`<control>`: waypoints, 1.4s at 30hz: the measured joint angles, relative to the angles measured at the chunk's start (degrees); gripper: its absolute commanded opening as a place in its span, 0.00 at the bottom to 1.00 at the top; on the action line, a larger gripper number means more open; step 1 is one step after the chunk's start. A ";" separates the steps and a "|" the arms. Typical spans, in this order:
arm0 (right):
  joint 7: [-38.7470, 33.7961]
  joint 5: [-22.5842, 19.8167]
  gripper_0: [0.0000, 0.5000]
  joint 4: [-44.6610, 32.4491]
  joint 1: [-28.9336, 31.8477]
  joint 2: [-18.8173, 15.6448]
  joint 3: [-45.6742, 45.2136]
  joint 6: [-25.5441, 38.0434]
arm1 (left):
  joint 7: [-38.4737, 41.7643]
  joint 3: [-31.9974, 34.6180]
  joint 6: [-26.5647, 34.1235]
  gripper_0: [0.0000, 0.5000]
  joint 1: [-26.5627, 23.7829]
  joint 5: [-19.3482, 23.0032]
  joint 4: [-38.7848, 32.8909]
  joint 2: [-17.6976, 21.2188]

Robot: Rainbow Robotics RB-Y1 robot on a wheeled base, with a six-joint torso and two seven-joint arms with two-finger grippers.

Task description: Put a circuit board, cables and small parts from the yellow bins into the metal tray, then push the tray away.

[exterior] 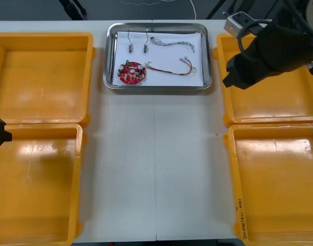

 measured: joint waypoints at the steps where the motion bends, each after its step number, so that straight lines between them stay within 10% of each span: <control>1: -0.01 -0.61 0.98 -0.54 1.18 -0.45 -1.05 0.00 | 0.00 0.00 0.00 1.00 0.00 0.00 0.00 0.00; 42: -13.88 -2.74 0.96 -14.18 28.61 -12.95 -10.77 0.00 | 0.00 0.00 0.00 1.00 0.01 0.00 0.03 0.01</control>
